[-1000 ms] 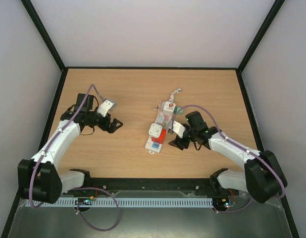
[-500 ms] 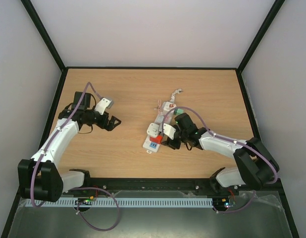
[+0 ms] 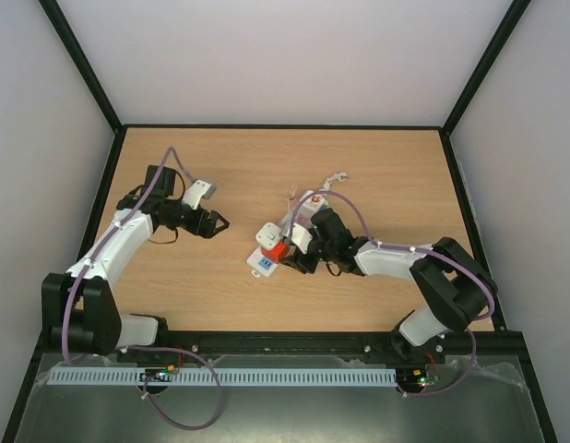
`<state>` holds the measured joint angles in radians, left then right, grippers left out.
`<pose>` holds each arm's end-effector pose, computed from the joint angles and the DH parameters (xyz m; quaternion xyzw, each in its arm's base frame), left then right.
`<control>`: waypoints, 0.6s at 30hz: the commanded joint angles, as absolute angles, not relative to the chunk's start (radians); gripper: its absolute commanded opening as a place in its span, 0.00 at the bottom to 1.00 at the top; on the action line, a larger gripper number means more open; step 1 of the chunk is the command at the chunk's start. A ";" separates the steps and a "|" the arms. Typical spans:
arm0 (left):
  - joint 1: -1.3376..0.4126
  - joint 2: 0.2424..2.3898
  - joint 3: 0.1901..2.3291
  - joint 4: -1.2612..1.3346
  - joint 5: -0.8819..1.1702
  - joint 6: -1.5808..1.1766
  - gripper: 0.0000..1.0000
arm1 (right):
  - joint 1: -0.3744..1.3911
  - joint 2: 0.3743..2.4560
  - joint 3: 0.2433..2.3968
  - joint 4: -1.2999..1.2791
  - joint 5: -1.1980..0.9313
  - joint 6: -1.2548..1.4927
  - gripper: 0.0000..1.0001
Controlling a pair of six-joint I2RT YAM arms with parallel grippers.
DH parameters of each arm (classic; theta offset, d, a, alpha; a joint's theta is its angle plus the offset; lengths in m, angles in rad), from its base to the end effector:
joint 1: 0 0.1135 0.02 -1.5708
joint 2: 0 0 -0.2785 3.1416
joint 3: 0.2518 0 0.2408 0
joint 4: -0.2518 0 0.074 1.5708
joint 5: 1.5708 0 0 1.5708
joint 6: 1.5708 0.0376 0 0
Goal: Pull the plug off the socket
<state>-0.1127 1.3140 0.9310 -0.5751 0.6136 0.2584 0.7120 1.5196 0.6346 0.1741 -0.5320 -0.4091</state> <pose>0.2442 -0.0494 0.2657 0.2572 0.8765 -0.2663 0.3077 0.1999 0.1977 0.1797 -0.5591 0.6846 0.2969 0.3615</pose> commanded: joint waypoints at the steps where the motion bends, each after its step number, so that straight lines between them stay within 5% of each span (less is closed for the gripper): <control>1: -0.143 1.347 0.971 -0.589 0.650 0.227 0.86 | 0.726 1.536 0.628 0.381 -0.557 -0.310 0.61; 8: -0.238 1.415 0.993 -0.544 0.678 0.159 0.83 | 0.744 1.509 0.584 0.473 -0.557 -0.266 0.77; 18: -0.315 1.534 1.040 -0.523 0.705 0.113 0.82 | 0.833 1.539 0.545 0.596 -0.430 -0.233 0.80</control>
